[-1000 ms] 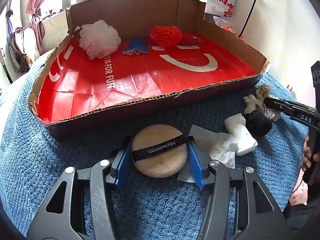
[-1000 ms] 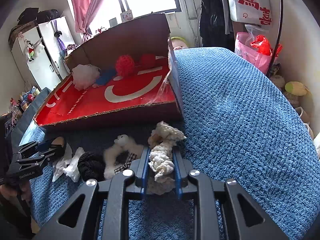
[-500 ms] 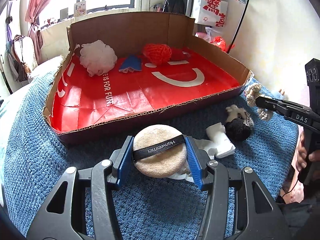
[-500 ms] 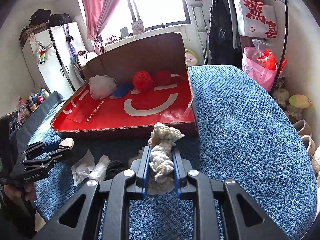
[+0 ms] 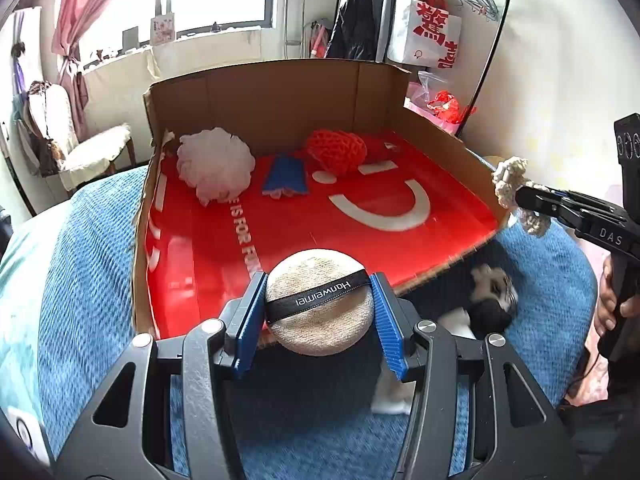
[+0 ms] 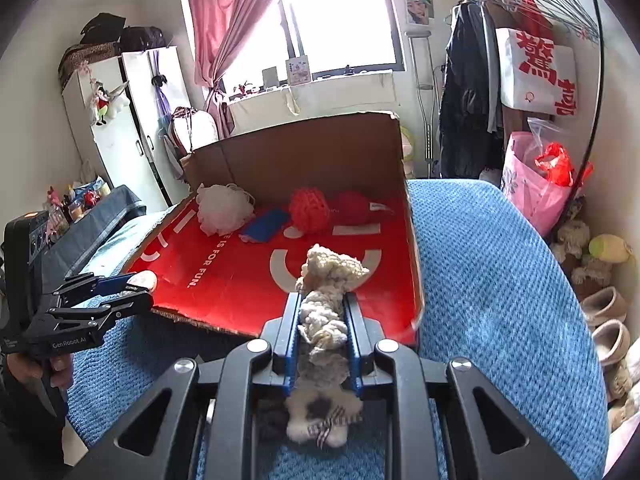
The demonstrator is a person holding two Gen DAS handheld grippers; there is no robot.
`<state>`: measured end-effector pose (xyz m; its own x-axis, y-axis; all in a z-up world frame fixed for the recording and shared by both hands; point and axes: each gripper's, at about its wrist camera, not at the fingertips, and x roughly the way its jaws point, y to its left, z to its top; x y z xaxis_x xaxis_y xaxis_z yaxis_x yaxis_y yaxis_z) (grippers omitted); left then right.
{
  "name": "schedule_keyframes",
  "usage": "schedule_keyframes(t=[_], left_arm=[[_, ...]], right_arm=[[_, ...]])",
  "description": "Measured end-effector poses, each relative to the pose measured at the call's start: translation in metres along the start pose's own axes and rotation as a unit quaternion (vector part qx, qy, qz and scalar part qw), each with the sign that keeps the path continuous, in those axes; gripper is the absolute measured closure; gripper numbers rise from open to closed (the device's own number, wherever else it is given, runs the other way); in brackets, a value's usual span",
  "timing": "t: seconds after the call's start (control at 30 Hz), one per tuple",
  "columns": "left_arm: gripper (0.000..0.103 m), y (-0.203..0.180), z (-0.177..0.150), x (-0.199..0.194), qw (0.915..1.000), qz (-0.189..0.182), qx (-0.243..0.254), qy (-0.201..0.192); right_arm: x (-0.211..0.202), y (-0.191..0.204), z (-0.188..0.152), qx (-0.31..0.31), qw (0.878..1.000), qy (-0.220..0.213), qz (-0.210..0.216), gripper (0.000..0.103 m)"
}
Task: Organize soft objects
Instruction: 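Carry the powder puff and cream scrunchie with both tools into the box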
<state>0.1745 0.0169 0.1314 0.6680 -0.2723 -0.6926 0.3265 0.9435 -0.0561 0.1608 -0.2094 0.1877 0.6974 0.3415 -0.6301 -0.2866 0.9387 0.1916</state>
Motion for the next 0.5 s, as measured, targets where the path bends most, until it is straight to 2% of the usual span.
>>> schedule_keyframes(t=[0.13, 0.23, 0.37, 0.5], left_arm=[[0.054, 0.02, 0.031, 0.027, 0.9995, -0.001, -0.005, 0.03], [0.054, 0.033, 0.05, 0.05, 0.9983, 0.008, -0.007, 0.057], [0.054, 0.046, 0.065, 0.079, 0.9954, 0.008, -0.008, 0.095], [0.054, 0.053, 0.072, 0.102, 0.9919, 0.012, -0.009, 0.126]], right_arm=[[0.039, 0.004, 0.038, -0.027, 0.999, 0.026, -0.008, 0.081], [0.074, 0.002, 0.06, -0.04, 0.997, 0.065, -0.019, 0.081], [0.116, -0.003, 0.075, -0.043, 0.992, 0.118, -0.028, 0.081], [0.141, -0.006, 0.079, -0.049, 0.986, 0.153, -0.037, 0.081]])
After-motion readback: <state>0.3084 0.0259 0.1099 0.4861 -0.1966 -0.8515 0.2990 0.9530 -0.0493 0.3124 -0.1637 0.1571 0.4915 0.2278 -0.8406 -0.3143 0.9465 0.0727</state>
